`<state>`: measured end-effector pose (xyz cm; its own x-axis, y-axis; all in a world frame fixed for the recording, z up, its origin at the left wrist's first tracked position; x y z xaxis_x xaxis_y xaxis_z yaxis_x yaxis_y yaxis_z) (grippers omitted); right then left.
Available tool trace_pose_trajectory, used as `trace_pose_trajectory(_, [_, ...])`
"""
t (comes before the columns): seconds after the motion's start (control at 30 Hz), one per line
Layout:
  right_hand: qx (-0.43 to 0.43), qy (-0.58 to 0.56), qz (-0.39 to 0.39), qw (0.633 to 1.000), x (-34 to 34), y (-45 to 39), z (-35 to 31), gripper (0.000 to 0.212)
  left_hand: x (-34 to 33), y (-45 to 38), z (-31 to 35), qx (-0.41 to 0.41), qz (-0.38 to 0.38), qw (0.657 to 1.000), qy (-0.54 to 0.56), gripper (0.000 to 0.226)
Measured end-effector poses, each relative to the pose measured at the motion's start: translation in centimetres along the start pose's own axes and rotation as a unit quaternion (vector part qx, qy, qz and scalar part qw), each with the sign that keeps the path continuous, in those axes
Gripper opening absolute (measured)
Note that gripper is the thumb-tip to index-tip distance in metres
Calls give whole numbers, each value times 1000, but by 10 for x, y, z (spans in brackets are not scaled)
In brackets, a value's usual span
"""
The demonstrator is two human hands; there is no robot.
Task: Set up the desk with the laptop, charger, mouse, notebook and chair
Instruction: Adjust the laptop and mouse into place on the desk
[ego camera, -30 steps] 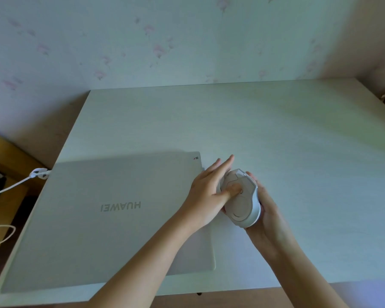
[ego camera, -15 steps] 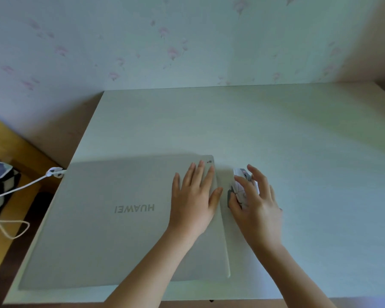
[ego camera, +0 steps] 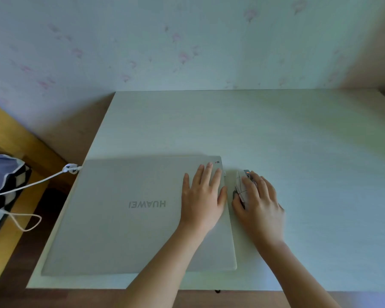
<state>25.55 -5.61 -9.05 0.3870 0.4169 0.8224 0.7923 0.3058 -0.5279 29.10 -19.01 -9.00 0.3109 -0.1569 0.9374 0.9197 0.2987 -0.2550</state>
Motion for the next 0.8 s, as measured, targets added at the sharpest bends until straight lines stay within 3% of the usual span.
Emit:
trace_pose_trajectory(0.23, [17, -14, -105, 994, 26, -10, -4, 38, 27, 3, 2, 2, -86, 996, -14, 40])
trace_pose_trajectory(0.37, [49, -15, -119, 992, 74, -24, -14, 38, 75, 10, 7, -18, -128, 992, -9, 53])
trace_pose_trajectory(0.47, [63, -23, -126, 990, 124, -30, -24, 38, 127, 19, 10, -28, -90, 995, -22, 49])
trace_pose_trajectory(0.7, [107, -7, -59, 992, 246, -23, -41, 36, 236, 50, 37, -103, 7, 991, -80, 32])
trace_pose_trajectory(0.8, [95, -3, -55, 994, 287, -9, -44, 38, 272, 68, 55, -132, 39, 989, -48, 35])
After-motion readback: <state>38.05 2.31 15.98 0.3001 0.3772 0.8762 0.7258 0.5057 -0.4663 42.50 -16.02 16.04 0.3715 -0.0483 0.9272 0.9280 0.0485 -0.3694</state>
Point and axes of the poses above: each hand's wrist, its own y-axis away from the middle knuckle, its own x-axis out of the back of the hand, z = x × y, the point moved 2 cm from there along -y, towards the middle knuckle, and after that the axes turned 3 degrees about x, right-handed, at the moved point
